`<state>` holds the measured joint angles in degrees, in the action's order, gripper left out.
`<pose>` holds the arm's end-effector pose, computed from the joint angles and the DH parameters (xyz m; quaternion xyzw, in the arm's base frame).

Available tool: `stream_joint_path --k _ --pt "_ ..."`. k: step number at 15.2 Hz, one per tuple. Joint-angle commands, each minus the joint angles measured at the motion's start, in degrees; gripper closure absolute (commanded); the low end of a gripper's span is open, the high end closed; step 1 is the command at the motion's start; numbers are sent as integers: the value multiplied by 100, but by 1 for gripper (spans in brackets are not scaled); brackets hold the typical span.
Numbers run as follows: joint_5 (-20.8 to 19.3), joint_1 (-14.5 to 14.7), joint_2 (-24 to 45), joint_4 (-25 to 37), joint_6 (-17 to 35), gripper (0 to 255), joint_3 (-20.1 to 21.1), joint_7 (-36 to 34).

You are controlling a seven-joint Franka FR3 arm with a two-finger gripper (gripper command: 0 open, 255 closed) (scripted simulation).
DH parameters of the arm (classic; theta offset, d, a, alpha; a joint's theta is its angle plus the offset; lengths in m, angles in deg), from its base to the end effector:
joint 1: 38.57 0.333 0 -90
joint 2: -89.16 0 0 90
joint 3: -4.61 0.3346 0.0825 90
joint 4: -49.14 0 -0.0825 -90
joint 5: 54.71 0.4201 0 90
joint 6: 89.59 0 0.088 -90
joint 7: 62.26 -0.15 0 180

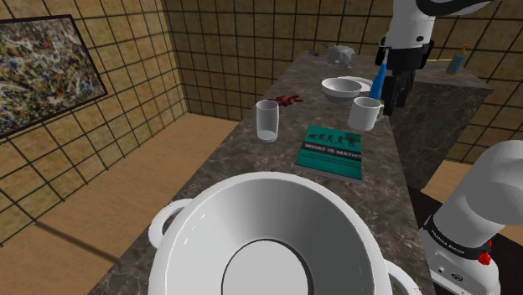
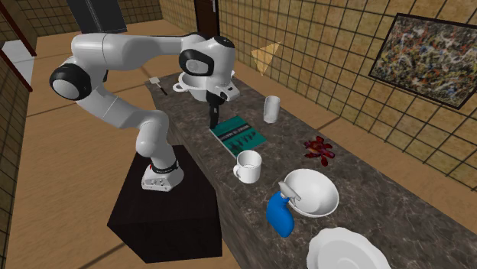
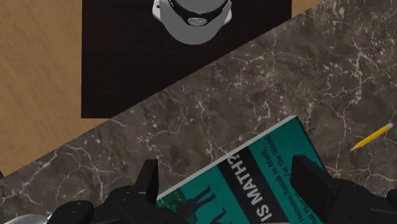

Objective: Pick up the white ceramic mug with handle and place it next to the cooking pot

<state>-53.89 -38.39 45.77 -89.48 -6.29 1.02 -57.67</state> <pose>0.3107 -0.0186 0.5114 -0.9939 -0.0211 0.1024 0.0349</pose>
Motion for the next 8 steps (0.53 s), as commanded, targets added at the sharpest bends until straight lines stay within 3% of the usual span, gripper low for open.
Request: stream_joint_path --k 1,8 --pt "0 0 0 0 0 0 0 0" --pt "-415 -226 951 109 1261 0 -365 294"
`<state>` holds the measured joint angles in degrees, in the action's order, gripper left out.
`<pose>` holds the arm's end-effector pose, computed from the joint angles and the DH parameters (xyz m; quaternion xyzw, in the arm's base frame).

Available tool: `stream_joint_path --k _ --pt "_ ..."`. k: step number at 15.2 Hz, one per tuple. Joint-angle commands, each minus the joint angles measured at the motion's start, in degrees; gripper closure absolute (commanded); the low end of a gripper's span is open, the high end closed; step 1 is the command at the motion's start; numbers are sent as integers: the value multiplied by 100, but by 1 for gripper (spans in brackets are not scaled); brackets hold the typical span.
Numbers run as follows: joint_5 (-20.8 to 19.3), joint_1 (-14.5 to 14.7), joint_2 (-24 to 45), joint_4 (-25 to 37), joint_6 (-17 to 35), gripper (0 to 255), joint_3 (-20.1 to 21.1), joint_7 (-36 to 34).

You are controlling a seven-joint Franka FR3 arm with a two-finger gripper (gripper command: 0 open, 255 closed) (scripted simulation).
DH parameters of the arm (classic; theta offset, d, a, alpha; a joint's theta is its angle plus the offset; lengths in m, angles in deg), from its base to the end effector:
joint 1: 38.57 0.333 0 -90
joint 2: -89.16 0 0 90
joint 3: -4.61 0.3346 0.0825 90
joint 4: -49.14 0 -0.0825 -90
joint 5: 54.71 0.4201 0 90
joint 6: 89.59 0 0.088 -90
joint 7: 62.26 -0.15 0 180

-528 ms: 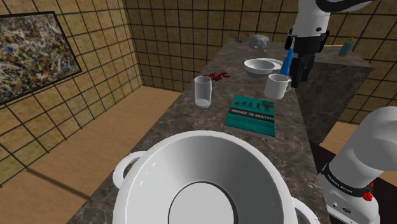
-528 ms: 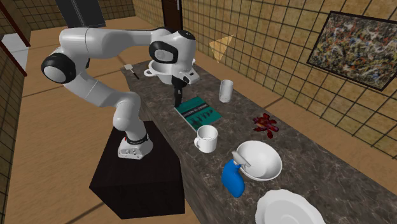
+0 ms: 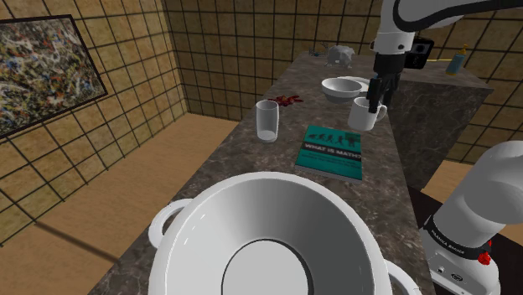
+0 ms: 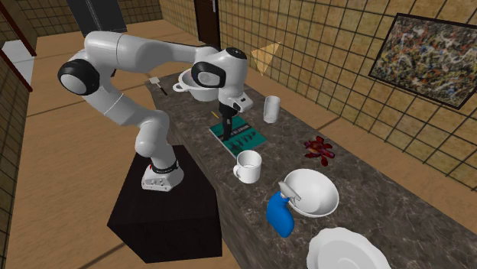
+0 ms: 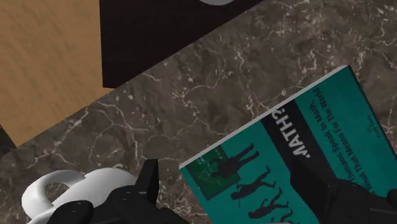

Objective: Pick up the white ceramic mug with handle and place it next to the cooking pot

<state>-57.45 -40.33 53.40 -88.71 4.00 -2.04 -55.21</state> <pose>0.3599 -0.0624 0.4822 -0.9971 -0.0049 0.0737 0.0194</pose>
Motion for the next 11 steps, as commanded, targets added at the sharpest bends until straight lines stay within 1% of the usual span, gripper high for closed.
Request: stream_joint_path --k 1,8,11 --pt "-104 -59 339 74 403 0 -113 84" --pt "-305 -228 1466 560 1494 0 -476 340" --pt "-314 -235 1506 361 1732 0 -494 340"
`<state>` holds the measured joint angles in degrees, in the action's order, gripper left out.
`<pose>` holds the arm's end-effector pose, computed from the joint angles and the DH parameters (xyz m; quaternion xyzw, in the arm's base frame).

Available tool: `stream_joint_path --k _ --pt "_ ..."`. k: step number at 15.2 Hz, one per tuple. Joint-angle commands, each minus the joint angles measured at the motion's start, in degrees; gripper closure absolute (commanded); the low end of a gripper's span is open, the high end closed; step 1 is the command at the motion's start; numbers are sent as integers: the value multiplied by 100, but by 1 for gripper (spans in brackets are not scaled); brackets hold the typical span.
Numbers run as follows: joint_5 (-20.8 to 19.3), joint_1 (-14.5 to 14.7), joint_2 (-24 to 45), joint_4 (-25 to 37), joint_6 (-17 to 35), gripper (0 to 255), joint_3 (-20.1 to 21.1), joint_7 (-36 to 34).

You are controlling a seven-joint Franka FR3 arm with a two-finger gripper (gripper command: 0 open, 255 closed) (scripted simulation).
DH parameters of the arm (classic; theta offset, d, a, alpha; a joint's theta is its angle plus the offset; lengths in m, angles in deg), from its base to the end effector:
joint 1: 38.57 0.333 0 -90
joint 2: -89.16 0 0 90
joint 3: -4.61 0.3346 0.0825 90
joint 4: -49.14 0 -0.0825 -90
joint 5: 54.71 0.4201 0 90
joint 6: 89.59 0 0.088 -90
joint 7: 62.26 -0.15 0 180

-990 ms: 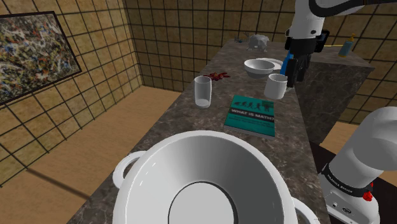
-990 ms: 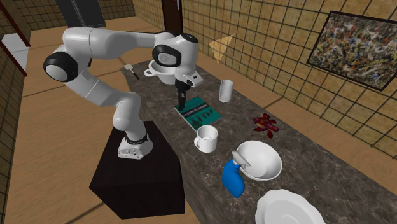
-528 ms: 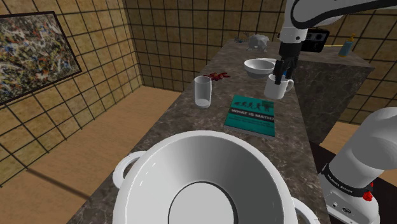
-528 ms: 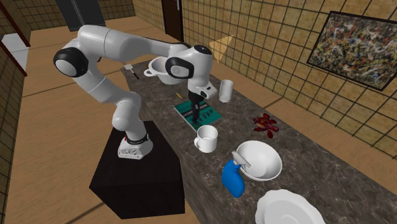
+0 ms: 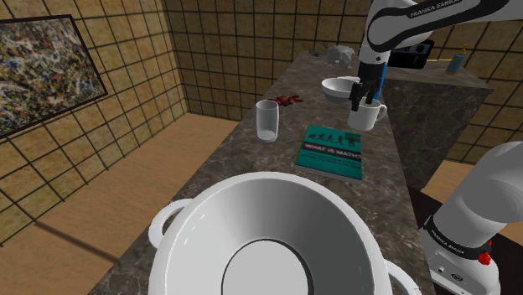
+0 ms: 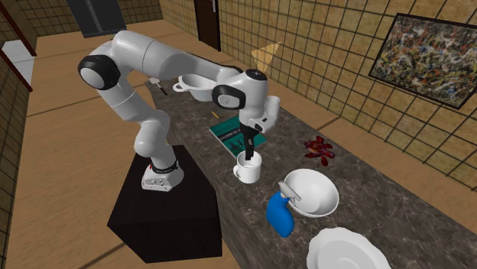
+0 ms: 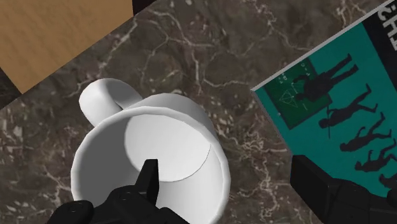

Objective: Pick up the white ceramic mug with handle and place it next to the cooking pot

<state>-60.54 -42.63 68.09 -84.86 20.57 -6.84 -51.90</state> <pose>0.4376 -0.1341 0.4295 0.9994 -0.0186 -0.0287 0.0055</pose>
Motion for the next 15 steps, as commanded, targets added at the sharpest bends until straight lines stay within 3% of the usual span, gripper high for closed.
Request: stream_joint_path --k 1,5,13,14,15 --pt "-7 -7 53 -88 155 0 -19 9" --pt "-16 -14 121 -310 443 0 -42 11" --pt "-16 -14 123 -308 443 0 -42 11" --pt "-16 -14 123 -308 443 255 -42 11" --pt "-16 -14 123 -308 443 255 -42 11"
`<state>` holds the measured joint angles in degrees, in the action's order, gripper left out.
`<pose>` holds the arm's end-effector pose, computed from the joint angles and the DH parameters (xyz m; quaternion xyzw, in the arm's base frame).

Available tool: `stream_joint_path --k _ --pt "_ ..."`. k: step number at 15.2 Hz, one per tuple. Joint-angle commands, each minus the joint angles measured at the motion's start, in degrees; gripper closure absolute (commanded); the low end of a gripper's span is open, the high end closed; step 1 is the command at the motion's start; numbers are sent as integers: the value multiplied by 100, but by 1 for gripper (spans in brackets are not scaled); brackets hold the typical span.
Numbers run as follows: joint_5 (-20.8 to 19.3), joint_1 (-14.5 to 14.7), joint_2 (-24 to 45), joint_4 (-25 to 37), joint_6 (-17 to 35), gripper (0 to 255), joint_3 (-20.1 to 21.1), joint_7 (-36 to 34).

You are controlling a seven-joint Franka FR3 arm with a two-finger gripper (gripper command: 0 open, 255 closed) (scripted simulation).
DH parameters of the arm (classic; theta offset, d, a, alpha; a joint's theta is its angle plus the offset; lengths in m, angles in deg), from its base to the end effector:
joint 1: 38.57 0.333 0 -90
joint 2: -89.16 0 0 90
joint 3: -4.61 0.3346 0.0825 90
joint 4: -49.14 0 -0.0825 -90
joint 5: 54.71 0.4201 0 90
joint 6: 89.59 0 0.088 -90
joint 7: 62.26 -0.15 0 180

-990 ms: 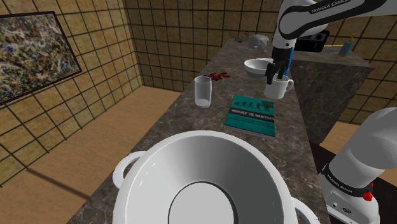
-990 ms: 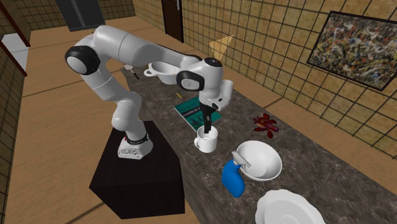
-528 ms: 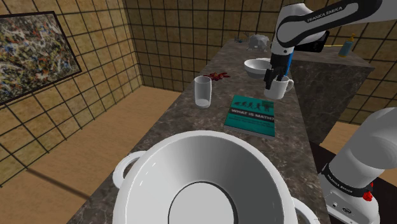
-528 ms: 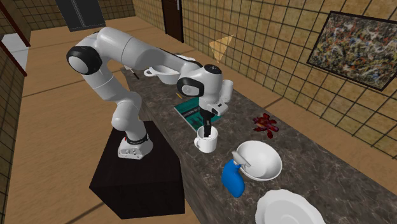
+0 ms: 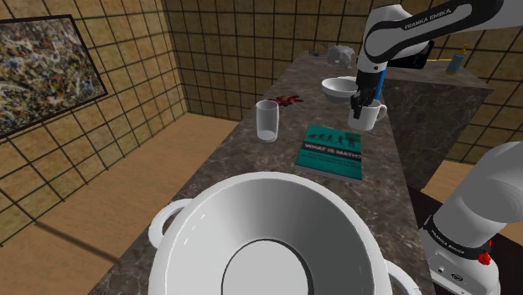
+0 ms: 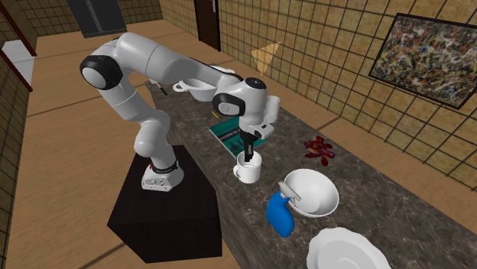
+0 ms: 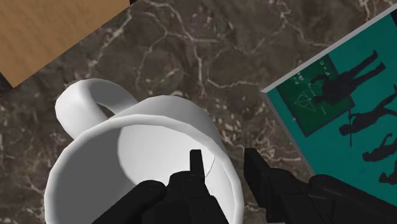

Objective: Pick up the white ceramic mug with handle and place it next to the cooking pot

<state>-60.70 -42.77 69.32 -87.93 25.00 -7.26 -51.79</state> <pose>0.4367 -0.1358 0.3994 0.9994 -0.0190 -0.0276 0.0060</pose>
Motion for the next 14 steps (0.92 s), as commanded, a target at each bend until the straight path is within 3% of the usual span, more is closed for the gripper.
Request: stream_joint_path --k 1,8,14 --pt "0 0 0 0 0 255 0 0" --pt "0 0 0 -1 1 255 0 0" --pt "8 5 -135 351 -486 255 34 2"
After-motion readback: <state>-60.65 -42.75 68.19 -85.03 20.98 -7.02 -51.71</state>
